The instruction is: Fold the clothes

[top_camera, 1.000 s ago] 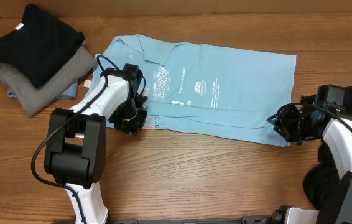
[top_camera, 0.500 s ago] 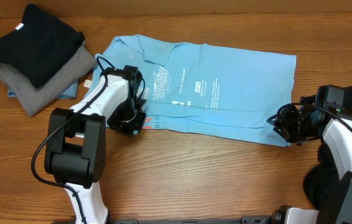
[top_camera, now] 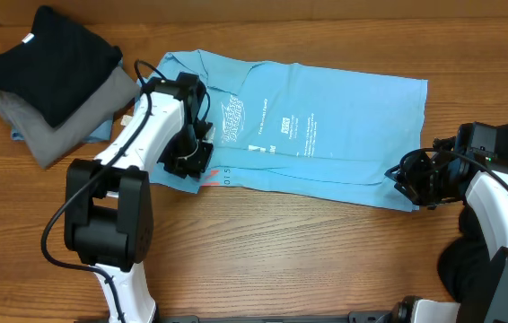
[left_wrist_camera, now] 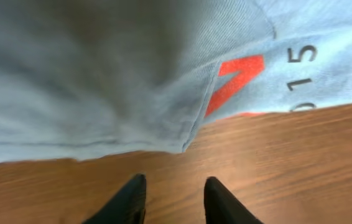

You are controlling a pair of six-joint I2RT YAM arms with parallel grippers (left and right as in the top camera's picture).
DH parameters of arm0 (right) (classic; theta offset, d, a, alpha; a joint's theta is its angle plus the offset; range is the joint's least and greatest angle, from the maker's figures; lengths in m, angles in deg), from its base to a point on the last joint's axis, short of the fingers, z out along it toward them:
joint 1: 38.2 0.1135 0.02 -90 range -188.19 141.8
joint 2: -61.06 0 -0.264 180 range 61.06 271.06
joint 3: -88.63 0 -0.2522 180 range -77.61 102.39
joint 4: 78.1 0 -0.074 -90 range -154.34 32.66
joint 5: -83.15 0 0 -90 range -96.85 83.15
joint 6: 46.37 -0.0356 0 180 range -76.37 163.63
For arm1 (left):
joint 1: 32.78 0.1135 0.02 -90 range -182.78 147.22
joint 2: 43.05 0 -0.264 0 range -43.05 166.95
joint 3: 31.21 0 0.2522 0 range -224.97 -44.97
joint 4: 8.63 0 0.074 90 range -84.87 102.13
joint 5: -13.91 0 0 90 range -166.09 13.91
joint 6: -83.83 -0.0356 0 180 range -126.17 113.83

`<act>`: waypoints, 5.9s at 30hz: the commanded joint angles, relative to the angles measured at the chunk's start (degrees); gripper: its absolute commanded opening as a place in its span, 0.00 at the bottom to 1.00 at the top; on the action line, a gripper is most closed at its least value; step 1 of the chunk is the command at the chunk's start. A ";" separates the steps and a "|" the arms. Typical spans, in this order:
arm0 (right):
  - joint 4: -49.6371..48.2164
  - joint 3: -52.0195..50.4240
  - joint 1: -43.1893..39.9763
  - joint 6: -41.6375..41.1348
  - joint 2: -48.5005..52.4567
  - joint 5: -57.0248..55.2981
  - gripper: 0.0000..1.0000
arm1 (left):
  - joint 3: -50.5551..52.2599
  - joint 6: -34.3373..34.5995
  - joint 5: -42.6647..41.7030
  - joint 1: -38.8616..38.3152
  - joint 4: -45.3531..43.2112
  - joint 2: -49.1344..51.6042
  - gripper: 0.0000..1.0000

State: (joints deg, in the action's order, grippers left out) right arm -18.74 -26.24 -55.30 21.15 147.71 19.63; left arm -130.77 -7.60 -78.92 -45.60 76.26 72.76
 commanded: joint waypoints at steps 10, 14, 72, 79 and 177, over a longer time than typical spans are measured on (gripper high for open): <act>-0.26 1.09 0.37 0.22 0.26 -0.98 0.39 | 9.57 0.61 1.09 -0.94 -9.16 0.68 0.28; -0.22 1.09 0.37 0.22 0.26 -0.96 0.39 | 9.57 0.57 2.51 -0.94 -10.23 0.68 0.17; -6.03 1.03 0.39 -0.07 0.28 -9.53 0.40 | -8.33 -4.31 14.82 -0.98 -23.04 0.68 0.20; -7.48 -0.85 0.39 -3.21 2.80 -14.45 0.41 | -8.28 -2.12 11.82 -0.92 -18.12 0.68 0.29; -10.01 7.48 -1.01 -2.60 10.67 -9.99 0.19 | -7.37 -4.37 17.07 -0.46 -20.11 8.15 0.68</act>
State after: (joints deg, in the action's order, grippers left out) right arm -29.77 -20.12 -56.15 17.11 158.64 10.87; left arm -137.00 -12.15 -64.14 -46.28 54.95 79.89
